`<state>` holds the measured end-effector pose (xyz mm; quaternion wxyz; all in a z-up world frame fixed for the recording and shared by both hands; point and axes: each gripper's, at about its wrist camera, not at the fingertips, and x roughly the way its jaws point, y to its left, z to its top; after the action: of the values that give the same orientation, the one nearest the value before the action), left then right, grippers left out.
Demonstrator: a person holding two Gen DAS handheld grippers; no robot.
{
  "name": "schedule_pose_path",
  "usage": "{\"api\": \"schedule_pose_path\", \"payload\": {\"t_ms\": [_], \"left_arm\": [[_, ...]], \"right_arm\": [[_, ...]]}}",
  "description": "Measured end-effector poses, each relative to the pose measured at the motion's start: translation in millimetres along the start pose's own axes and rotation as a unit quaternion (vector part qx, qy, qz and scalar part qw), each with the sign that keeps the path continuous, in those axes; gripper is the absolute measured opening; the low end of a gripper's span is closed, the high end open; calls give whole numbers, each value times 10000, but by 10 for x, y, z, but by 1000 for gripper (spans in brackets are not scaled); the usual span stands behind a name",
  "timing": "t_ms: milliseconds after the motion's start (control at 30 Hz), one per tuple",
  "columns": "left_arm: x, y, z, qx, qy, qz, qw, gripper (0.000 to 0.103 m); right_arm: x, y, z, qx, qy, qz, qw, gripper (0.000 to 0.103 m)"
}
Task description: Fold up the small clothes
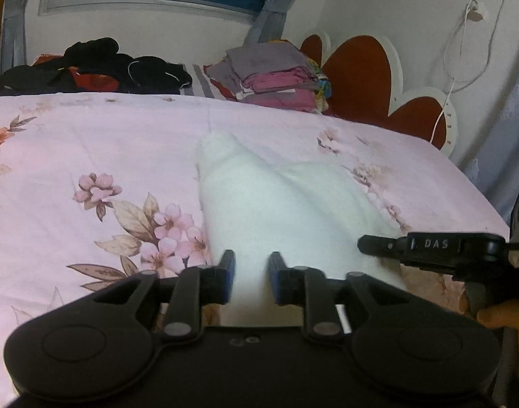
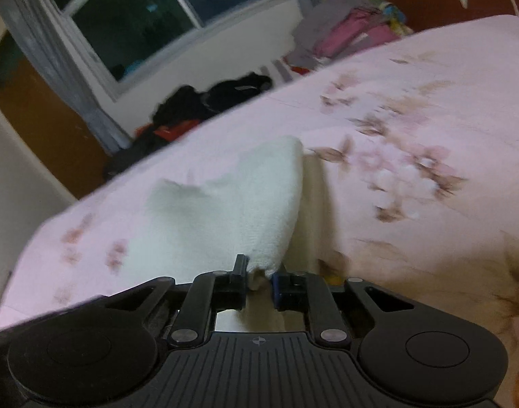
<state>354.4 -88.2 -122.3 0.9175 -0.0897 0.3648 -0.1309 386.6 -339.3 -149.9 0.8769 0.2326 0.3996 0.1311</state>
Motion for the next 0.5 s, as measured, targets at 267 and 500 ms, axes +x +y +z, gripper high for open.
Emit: {"api": "schedule_pose_path", "payload": {"t_ms": [267,500], "left_arm": [[70,102,-82,-225,202,126,9995,28],[13,99,-215,-248,295,83,9992,28]], "right_arm": [[-69,59,26,-193,134,161,9996,23],[-396,48,-280,-343,462,205,9981,23]]}}
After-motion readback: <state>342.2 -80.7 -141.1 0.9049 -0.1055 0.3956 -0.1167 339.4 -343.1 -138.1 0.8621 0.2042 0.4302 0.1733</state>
